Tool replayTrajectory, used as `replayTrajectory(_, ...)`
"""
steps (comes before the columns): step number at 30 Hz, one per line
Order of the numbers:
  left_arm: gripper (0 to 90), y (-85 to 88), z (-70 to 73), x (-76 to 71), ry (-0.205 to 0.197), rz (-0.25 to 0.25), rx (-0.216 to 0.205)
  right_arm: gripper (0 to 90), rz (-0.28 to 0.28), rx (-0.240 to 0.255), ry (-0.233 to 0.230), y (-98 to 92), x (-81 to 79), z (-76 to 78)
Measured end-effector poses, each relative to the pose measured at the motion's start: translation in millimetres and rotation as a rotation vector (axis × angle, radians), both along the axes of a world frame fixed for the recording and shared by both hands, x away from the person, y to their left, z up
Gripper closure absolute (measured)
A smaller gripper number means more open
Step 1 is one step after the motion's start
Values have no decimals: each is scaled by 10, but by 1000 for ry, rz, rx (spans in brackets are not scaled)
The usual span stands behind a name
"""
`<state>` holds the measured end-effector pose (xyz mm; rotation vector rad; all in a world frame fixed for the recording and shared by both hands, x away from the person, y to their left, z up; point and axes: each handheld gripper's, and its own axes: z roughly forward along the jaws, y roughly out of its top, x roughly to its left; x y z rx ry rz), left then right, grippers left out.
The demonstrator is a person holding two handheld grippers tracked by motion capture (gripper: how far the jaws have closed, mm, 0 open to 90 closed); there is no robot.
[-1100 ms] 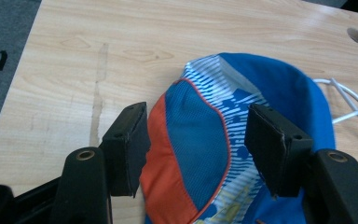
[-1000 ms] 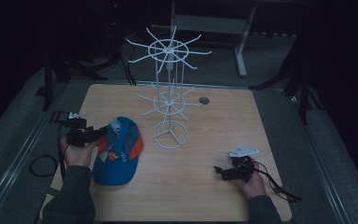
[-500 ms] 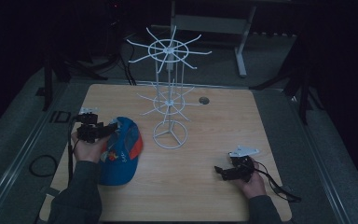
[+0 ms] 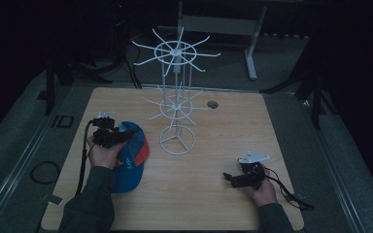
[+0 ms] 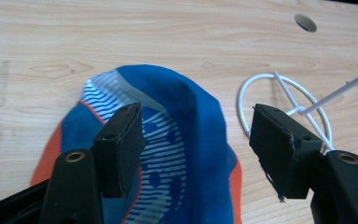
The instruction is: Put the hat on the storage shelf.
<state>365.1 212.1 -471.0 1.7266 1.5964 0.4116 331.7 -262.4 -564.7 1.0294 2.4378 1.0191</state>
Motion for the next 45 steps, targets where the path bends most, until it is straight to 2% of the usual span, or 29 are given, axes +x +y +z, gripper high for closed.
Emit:
replayTrajectory(3, 346, -46, -49, 56, 20, -6, 24, 107, 0, 0, 0, 0, 0, 0)
replayTrajectory(9, 344, -84, -162, 139, 72, -10, 41, 107, 0, 0, 0, 0, 0, 0)
replayTrajectory(14, 351, -129, -279, 185, 129, -18, 86, 107, 0, 0, 0, 0, 0, 0)
replayTrajectory(16, 407, -139, -309, 199, 152, -19, 119, 107, 0, 0, 0, 0, 0, 0)
replayTrajectory(19, 546, -133, -322, 199, 159, -14, 163, 107, 0, 0, 0, 0, 0, 0)
replayTrajectory(22, 687, -92, -299, 199, 163, -11, 176, 107, 0, 1, 0, 0, 0, 0)
replayTrajectory(26, 769, -41, -296, 200, 180, -9, 191, 107, 0, 1, 0, 0, 0, 0)
replayTrajectory(30, 836, 17, -275, 196, 182, -3, 189, 107, 0, 1, 0, 0, 0, 0)
replayTrajectory(34, 864, 87, -206, 166, 173, -4, 198, 107, 0, 1, 0, 0, 0, 0)
replayTrajectory(43, 871, 230, -9, 50, 106, -16, 197, 107, 0, 0, 0, 0, 0, 0)
replayTrajectory(45, 869, 245, 27, 33, 105, -22, 202, 107, 0, 0, 0, 0, 0, 0)
